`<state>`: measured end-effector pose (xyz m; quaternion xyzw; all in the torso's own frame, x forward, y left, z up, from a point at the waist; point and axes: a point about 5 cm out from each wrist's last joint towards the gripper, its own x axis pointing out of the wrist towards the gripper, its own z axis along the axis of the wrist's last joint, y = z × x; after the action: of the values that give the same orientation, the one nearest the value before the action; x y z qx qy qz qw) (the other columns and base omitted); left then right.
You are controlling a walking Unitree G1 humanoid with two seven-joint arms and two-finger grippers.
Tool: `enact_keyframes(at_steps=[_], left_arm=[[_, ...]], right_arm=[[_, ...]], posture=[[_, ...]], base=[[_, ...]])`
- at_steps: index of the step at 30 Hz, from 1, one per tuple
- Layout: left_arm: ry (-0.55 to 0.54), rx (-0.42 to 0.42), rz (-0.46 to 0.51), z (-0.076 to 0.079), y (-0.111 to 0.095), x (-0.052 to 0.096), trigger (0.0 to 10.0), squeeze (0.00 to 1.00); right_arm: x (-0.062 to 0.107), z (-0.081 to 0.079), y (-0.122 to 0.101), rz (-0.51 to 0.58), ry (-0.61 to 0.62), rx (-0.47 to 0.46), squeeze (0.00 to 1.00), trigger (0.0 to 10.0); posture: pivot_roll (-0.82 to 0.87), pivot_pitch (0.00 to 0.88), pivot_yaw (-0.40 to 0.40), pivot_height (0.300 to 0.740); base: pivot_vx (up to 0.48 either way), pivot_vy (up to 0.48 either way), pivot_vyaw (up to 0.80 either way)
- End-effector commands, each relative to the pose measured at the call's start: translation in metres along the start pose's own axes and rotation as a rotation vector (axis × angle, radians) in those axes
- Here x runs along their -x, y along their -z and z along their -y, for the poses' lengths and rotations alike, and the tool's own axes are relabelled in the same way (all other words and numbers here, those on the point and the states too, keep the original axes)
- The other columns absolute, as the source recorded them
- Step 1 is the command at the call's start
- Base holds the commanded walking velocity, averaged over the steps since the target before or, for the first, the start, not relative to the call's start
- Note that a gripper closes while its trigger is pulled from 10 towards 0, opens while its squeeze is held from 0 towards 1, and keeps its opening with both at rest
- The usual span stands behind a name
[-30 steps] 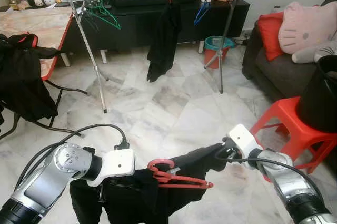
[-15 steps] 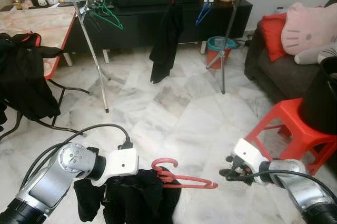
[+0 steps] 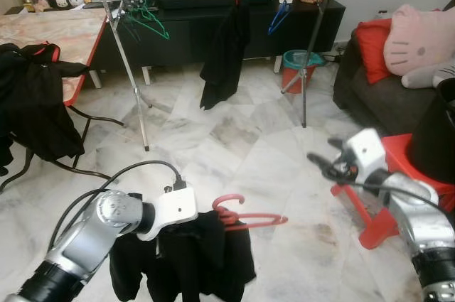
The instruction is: Hang hanger
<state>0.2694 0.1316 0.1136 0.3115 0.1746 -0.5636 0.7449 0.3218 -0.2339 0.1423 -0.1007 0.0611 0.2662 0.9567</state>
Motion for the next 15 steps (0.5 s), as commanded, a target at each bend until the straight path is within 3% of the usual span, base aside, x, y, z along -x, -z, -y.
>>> enact_keyframes(at_steps=[1,5,9,15], left_arm=[[-0.004,-0.009,0.014,-0.005,-0.01,-0.002,10.0,0.0],[0.025,-0.029,0.02,-0.004,-0.012,-0.007,10.0,0.0],[0.082,-0.037,0.052,-0.002,-0.015,-0.008,10.0,0.0],[0.186,-0.039,0.07,-0.002,-0.02,-0.004,10.0,0.0]], right_arm=[[-0.004,-0.019,-0.006,0.019,-0.166,0.015,0.0,10.0],[-0.002,-0.039,0.009,-0.079,-0.348,0.078,0.0,10.0],[0.011,-0.055,0.02,-0.152,-0.557,0.102,0.0,10.0],[0.02,-0.05,0.019,-0.213,-0.638,0.116,0.0,10.0]], posture=[[-0.1,0.0,-0.03,0.732],[-0.1,0.0,-0.025,0.732],[-0.09,0.0,-0.022,0.732],[-0.1,0.0,-0.02,0.732]], base=[[0.0,0.0,0.0],[0.0,0.0,0.0],[0.0,0.0,0.0],[0.0,0.0,0.0]])
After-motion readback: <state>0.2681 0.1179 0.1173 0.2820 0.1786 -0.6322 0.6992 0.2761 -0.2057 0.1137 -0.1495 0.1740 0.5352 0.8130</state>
